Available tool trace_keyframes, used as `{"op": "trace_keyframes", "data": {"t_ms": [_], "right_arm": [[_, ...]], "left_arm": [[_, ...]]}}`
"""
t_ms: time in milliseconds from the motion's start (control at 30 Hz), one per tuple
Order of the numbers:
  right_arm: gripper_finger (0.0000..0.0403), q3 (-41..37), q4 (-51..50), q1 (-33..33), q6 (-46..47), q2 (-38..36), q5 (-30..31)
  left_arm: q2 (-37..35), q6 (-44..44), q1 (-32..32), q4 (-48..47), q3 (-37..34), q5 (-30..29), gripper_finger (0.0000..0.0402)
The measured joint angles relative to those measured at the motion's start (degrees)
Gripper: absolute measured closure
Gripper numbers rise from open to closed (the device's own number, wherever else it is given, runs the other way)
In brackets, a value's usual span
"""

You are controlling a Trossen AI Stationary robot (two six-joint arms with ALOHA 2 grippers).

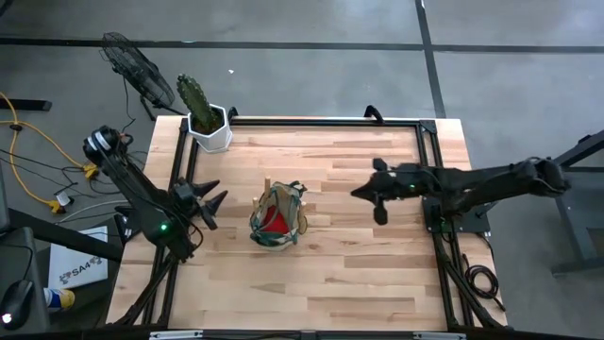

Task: Pick & Place Garden tools in Gardening bag
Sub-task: Return to Home Position

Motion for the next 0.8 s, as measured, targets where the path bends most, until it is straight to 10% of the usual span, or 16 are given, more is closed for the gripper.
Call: {"op": "trace_keyframes", "data": {"t_ms": [300, 800], "right_arm": [[0.0399, -20.8, 18.1, 0.0, 6.7, -13.1, 0.1], [0.0399, -22.4, 18.2, -0.1, 6.1, -14.2, -1.0]], "left_arm": [[-2.8, 0.2, 2.2, 11.1, -8.4, -2.4, 0.0195], [-2.8, 21.2, -4.9, 21.3, 0.2, -4.2, 0.0195]]}}
